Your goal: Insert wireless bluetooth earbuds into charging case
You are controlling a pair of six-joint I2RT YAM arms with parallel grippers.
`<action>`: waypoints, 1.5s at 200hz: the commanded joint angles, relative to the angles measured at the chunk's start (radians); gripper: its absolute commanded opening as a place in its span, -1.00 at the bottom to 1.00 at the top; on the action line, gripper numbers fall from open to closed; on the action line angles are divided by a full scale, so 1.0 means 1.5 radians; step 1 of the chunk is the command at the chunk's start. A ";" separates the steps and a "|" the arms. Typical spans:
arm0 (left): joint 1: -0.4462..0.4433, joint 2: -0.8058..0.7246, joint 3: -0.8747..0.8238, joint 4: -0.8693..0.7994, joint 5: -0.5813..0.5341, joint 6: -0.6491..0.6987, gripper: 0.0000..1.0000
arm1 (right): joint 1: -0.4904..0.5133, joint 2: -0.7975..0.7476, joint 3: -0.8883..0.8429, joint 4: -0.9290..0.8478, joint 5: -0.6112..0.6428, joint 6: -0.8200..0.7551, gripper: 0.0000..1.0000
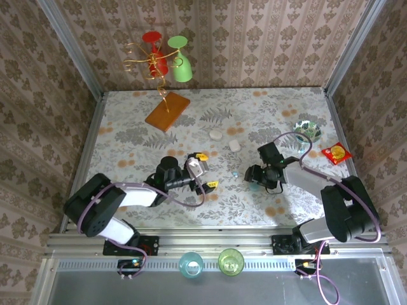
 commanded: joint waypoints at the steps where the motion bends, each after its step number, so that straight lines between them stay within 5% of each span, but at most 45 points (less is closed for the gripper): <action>1: -0.038 0.038 0.012 0.077 -0.029 -0.044 1.00 | 0.020 -0.057 -0.040 0.060 -0.024 0.140 0.23; 21: -0.069 0.074 0.018 0.109 -0.062 -0.072 1.00 | 0.028 -0.093 -0.060 0.087 -0.029 0.176 0.26; 55: -0.130 0.126 0.065 0.103 -0.135 -0.117 0.94 | 0.011 -0.149 -0.028 -0.027 0.058 0.107 0.46; 131: -0.226 0.220 0.216 -0.070 -0.263 -0.108 0.90 | -0.111 -0.290 -0.030 -0.099 0.090 0.052 0.61; 186: -0.256 0.276 0.332 -0.251 -0.271 -0.069 0.79 | -0.151 -0.334 -0.056 -0.105 0.081 0.044 0.61; 275: -0.254 0.339 0.471 -0.465 -0.237 -0.042 0.18 | -0.198 -0.383 -0.065 -0.137 0.068 0.022 0.62; 300: -0.253 0.342 0.479 -0.478 -0.229 -0.037 -0.13 | -0.214 -0.384 -0.065 -0.137 0.057 0.014 0.62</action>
